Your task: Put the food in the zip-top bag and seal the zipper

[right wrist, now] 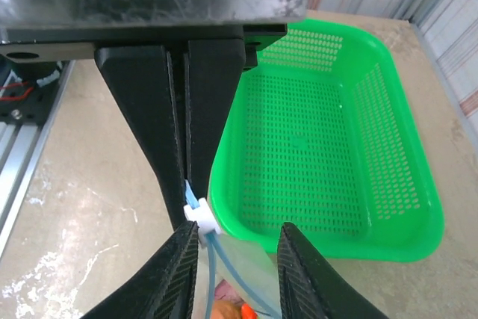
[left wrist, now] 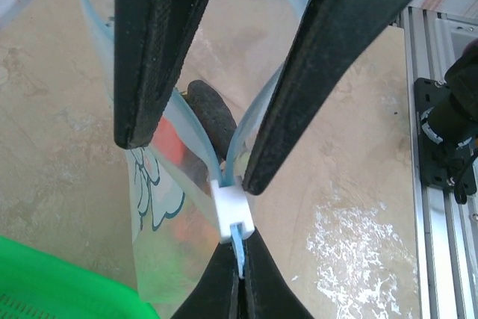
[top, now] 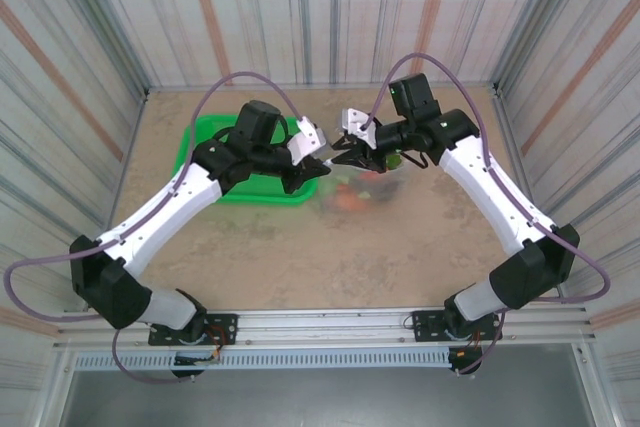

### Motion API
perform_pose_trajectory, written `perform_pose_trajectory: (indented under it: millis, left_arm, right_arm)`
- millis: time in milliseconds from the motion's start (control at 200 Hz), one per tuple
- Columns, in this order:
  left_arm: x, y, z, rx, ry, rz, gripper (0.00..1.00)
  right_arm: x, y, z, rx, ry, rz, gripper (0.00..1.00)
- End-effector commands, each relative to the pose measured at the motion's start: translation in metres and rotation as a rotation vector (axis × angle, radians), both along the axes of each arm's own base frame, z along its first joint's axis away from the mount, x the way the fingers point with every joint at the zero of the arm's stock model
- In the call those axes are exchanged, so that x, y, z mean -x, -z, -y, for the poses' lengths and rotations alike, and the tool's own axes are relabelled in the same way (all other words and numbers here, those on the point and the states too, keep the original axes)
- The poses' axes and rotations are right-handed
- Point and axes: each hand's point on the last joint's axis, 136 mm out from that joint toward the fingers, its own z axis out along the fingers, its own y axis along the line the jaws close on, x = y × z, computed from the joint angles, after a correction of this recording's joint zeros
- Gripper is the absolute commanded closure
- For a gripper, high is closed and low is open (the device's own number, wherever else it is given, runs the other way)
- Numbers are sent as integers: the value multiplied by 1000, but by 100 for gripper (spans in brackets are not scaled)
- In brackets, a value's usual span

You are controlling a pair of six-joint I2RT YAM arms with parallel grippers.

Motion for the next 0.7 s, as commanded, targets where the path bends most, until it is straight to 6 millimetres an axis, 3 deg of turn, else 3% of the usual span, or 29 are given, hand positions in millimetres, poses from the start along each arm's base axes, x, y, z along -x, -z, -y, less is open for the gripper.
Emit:
perform_pose_trajectory:
  millis: [0,180,281,451,696]
  left_arm:
    - [9,-16,2,41,42,67,100]
    - [12,-17,1,43,46,79,100]
    - [14,-15,0,39,48,81,100]
    - [12,-13,-2,33,34,92,100]
    - [9,-12,-5,26,6,100,100]
  right_arm:
    - [11,7,-1,54,-35,2,63]
    - [10,17,-6,106,-45,7,54]
    - [10,16,-6,104,-47,8,54]
    - [12,12,-7,95,-51,3,75]
    - [16,13,-8,94,-61,-13,88]
